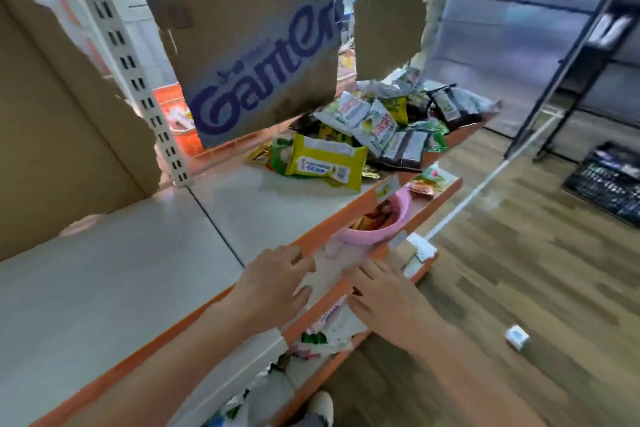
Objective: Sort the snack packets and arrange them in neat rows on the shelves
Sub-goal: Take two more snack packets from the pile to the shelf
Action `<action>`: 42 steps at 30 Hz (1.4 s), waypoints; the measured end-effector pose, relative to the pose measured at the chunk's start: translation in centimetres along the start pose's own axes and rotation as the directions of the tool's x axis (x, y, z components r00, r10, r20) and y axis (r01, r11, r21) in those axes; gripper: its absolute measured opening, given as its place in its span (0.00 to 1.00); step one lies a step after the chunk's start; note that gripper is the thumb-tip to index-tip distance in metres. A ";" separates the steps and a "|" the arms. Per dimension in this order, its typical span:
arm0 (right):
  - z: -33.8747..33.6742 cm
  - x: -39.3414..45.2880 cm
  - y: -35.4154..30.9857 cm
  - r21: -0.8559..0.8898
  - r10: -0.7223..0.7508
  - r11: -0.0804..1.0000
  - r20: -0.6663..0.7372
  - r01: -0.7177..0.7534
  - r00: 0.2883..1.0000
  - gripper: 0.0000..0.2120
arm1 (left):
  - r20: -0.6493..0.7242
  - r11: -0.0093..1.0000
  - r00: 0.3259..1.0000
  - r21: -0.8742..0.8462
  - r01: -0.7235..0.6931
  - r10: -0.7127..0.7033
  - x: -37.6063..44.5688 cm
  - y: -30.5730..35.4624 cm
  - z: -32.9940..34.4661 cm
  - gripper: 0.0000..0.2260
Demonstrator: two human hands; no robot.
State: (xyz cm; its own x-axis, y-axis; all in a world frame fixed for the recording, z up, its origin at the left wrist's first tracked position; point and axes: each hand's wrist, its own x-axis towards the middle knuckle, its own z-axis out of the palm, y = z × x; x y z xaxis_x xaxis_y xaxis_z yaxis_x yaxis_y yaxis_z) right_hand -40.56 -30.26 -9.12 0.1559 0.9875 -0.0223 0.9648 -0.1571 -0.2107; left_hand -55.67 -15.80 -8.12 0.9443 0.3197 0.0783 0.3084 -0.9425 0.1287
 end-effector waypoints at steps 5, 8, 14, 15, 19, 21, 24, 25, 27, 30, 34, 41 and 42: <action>-0.9 2.3 7.2 -0.007 0.191 0.982 -0.006 -0.191 0.982 0.17 | -0.027 0.995 0.995 -0.018 -0.100 0.099 9.1 -0.5 1.6 0.14; -3.1 5.0 10.9 -0.034 0.226 0.973 -0.011 -0.226 0.974 0.19 | -0.053 0.990 0.996 -0.120 -0.077 0.071 14.1 -1.0 1.2 0.13; -6.5 12.4 15.3 -0.014 0.217 0.976 -0.087 -0.219 0.972 0.20 | -0.126 0.980 0.992 -0.198 -0.026 0.001 21.1 -5.3 0.2 0.14; -6.8 13.8 15.9 -0.021 0.210 0.977 -0.071 -0.212 0.975 0.19 | -0.135 0.980 0.990 -0.200 0.008 -0.035 22.0 -6.1 -0.1 0.13; -7.2 17.2 17.9 -0.039 0.199 0.979 -0.065 -0.202 0.978 0.21 | -0.197 0.974 0.971 -0.207 0.096 -0.137 23.8 -7.3 -0.7 0.10; -7.6 19.0 19.3 -0.061 0.246 0.967 -0.023 -0.247 0.969 0.22 | -0.196 0.964 0.957 -0.203 0.172 -0.212 24.5 -7.8 -0.5 0.09; -8.3 21.6 21.9 -0.093 0.297 0.951 0.012 -0.295 0.955 0.24 | -0.222 0.941 0.927 -0.220 0.256 -0.304 25.1 -8.4 0.3 0.09; -8.5 22.3 22.7 -0.092 0.298 0.951 0.020 -0.295 0.954 0.24 | -0.220 0.931 0.916 -0.231 0.284 -0.334 25.2 -8.4 0.4 0.09; -8.4 23.6 24.0 -0.075 0.298 0.953 0.055 -0.293 0.953 0.26 | -0.221 0.916 0.900 -0.235 0.324 -0.375 25.4 -8.2 0.4 0.09; -8.0 25.2 25.2 -0.077 0.293 0.955 0.078 -0.288 0.953 0.25 | -0.260 0.909 0.880 -0.240 0.341 -0.399 26.4 -7.4 0.3 0.10; -8.1 26.3 26.8 -0.044 0.215 0.976 0.054 -0.213 0.975 0.21 | -0.300 0.924 0.878 -0.210 0.321 -0.373 29.7 -5.7 -0.4 0.11; -8.7 23.3 30.7 0.118 0.216 0.970 -0.028 -0.211 0.976 0.20 | -0.167 0.911 0.901 -0.182 0.370 -0.400 36.2 -3.2 0.0 0.17; -8.7 22.6 31.3 0.155 0.250 0.957 -0.022 -0.244 0.968 0.22 | -0.122 0.901 0.898 -0.164 0.401 -0.422 37.0 -2.9 0.2 0.18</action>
State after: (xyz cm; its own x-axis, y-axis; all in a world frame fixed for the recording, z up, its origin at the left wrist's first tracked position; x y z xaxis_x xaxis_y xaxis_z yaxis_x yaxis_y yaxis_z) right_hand -5.04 -12.94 -7.71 0.3967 0.9164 -0.0528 0.8531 -0.3893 -0.3473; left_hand -21.56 -1.26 -5.82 0.7040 0.6969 0.1366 0.6380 -0.7051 0.3095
